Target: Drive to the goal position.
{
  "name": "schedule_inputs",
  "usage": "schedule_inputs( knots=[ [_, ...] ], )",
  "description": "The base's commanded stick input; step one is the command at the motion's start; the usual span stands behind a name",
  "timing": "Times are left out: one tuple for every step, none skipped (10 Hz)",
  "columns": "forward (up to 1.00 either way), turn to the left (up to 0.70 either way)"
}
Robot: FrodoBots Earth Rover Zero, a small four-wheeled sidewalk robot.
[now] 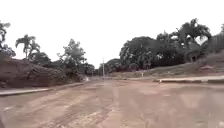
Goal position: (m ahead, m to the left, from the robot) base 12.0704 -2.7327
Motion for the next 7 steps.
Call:
schedule_inputs(
  knots=[
    [0.85,0.00],
    [0.85,0.00],
    [0.85,0.00],
    [0.85,0.00],
    [0.85,0.00],
    [0.85,0.00],
    [0.85,0.00]
  ],
)
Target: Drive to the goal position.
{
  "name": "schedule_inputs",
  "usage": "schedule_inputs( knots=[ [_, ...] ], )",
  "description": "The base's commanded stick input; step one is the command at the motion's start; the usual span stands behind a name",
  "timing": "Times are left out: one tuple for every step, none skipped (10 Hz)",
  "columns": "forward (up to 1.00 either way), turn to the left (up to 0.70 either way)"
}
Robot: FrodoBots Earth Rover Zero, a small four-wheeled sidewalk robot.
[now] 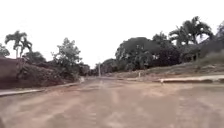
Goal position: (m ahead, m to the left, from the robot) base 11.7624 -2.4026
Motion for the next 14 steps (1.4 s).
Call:
schedule_inputs(
  knots=[
    [0.85,0.00],
    [0.85,0.00],
    [0.85,-0.14],
    [0.85,-0.27],
    [0.85,-0.27],
    [0.85,-0.27],
    [0.85,-0.27],
    [0.85,-0.27],
    [0.85,-0.07],
    [0.85,0.00],
    [0.85,0.00],
    [0.85,0.00],
    [0.85,0.00],
    [0.85,0.00]
  ],
)
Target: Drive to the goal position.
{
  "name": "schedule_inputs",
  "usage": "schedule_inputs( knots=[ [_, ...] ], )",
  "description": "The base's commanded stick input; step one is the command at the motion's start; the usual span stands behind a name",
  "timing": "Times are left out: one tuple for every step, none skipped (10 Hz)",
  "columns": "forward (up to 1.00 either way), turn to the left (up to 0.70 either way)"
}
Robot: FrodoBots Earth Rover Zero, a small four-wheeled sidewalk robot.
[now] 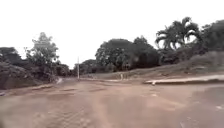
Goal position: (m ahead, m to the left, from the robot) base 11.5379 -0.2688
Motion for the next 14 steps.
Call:
schedule_inputs(
  knots=[
    [0.85,0.00],
    [0.85,0.00],
    [0.85,0.00],
    [0.85,0.23],
    [0.85,0.27],
    [0.85,0.20],
    [0.85,0.08],
    [0.85,0.00],
    [0.85,0.00],
    [0.85,0.00],
    [0.85,0.00],
    [0.85,0.00],
    [0.85,0.14],
    [0.85,0.18]
  ],
)
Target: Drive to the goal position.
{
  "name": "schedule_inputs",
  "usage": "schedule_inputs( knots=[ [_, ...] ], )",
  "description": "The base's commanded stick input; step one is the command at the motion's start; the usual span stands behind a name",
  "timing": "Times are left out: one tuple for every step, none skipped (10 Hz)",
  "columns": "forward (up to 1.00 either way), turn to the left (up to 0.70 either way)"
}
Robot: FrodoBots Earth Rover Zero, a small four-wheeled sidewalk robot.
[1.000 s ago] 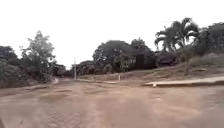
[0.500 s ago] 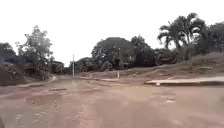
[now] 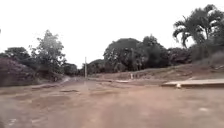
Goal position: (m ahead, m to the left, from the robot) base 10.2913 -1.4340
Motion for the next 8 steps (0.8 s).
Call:
schedule_inputs(
  knots=[
    [0.85,0.00],
    [0.85,0.00],
    [0.85,0.00],
    [0.85,0.00],
    [0.85,0.00],
    [0.85,0.00],
    [0.85,0.00],
    [0.85,0.00]
  ],
)
